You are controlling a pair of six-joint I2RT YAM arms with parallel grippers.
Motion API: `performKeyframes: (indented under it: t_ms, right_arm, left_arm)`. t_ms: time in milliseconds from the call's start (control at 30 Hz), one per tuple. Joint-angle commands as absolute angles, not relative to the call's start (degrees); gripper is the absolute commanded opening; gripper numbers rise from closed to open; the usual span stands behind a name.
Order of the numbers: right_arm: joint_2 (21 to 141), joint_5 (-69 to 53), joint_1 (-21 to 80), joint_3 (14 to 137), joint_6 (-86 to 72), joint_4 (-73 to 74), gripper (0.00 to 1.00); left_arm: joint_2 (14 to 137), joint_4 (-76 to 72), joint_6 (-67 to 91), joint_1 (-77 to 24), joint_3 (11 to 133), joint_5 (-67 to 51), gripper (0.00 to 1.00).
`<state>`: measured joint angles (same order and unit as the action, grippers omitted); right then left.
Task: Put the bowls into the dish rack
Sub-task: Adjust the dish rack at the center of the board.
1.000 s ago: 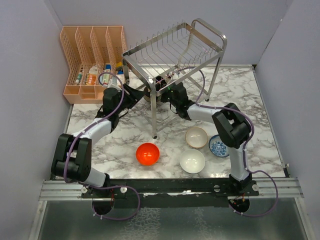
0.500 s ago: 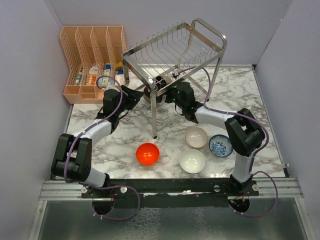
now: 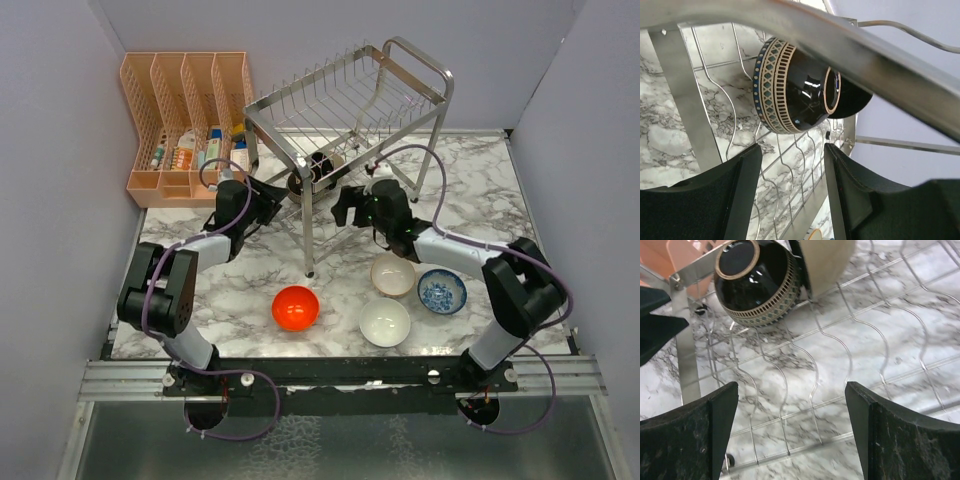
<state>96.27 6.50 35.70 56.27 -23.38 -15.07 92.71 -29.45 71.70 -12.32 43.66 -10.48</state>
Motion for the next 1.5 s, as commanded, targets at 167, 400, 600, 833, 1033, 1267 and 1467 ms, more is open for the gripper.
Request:
performKeyframes:
  t_ms: [167,400,600,833,1033,1267,1467]
  right_arm:
    - [85.94,8.88,32.41,52.22,-21.89,-9.89,0.88]
    - [83.42,7.94,31.84,51.80,-20.70,-8.52,0.89]
    - [83.35,7.58,31.73,52.47,-20.07,-8.02,0.89]
    - [83.38,6.63,31.40,52.32,-20.06,-7.54,0.89]
    - [83.00,6.26,31.03,52.12,-19.53,-7.13,0.91]
    - [82.37,5.77,30.85,51.23,-19.51,-6.72,0.91]
    - [81.92,5.20,30.76,50.40,-19.81,-6.80,0.92]
  left_arm:
    - [99.22,-25.42,69.93,-13.21,54.14,-9.49,0.59]
    - [101.11,-17.35,65.28,-14.09,60.82,-8.33,0.64]
    - [99.75,-12.27,60.63,-16.39,65.38,-4.34,0.65]
    - [103.24,-3.63,57.20,-17.13,71.42,-1.23,0.67]
    - [105.88,-0.96,56.78,-18.21,73.64,0.39,0.68]
    - [107.34,-9.52,60.97,-18.28,70.67,-0.07,0.68]
    - [107.43,-14.40,63.74,-18.71,69.26,-0.09,0.68]
